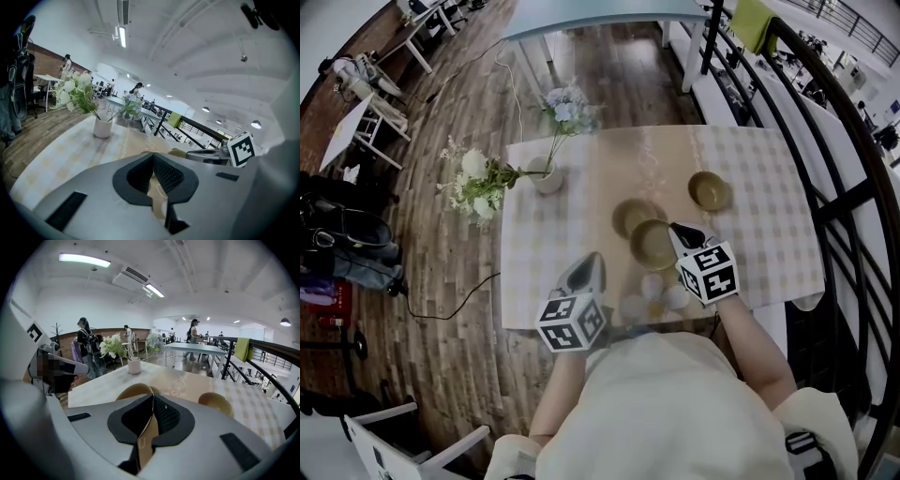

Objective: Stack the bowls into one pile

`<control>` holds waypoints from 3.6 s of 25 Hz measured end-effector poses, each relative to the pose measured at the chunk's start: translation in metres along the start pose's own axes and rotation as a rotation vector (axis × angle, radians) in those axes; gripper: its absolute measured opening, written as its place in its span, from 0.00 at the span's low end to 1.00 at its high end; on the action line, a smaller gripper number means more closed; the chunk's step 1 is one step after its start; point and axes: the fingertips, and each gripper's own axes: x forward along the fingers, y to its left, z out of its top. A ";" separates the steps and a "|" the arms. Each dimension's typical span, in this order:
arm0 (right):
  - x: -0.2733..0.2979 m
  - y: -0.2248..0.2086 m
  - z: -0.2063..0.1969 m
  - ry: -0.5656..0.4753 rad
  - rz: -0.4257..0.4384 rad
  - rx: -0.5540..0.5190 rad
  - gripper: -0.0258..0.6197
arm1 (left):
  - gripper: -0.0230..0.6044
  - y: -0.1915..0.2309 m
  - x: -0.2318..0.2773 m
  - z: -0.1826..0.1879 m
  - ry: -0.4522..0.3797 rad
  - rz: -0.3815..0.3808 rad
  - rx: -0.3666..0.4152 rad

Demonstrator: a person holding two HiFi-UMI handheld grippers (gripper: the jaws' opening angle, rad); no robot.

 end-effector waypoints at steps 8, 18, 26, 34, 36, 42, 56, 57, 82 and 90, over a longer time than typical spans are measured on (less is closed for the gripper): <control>0.029 0.002 0.024 -0.020 0.006 -0.030 0.05 | 0.04 0.014 -0.003 0.002 -0.003 0.021 -0.010; 0.072 -0.002 0.027 0.008 -0.005 -0.026 0.05 | 0.04 0.027 0.001 -0.001 0.015 0.032 -0.024; 0.094 -0.006 0.014 0.051 -0.030 -0.017 0.05 | 0.04 0.032 0.005 -0.006 0.037 0.035 -0.025; 0.107 -0.014 0.002 0.092 -0.047 -0.022 0.05 | 0.04 0.040 0.005 -0.012 0.056 0.051 -0.041; 0.112 -0.016 -0.002 0.102 -0.045 -0.016 0.06 | 0.04 0.042 0.006 -0.013 0.062 0.053 -0.042; 0.121 -0.019 -0.015 0.147 -0.038 -0.010 0.13 | 0.04 0.044 0.012 -0.015 0.078 0.051 -0.049; 0.133 -0.021 -0.036 0.217 -0.023 0.035 0.11 | 0.04 0.046 0.020 -0.011 0.075 0.049 -0.058; 0.132 -0.022 -0.036 0.219 -0.024 0.030 0.10 | 0.04 0.047 0.021 -0.011 0.076 0.049 -0.058; 0.059 -0.063 0.010 0.051 -0.081 0.050 0.06 | 0.04 -0.009 0.048 -0.009 0.085 -0.028 -0.011; 0.030 -0.110 0.020 0.016 -0.138 0.069 0.06 | 0.04 -0.044 0.066 -0.013 0.105 -0.065 0.005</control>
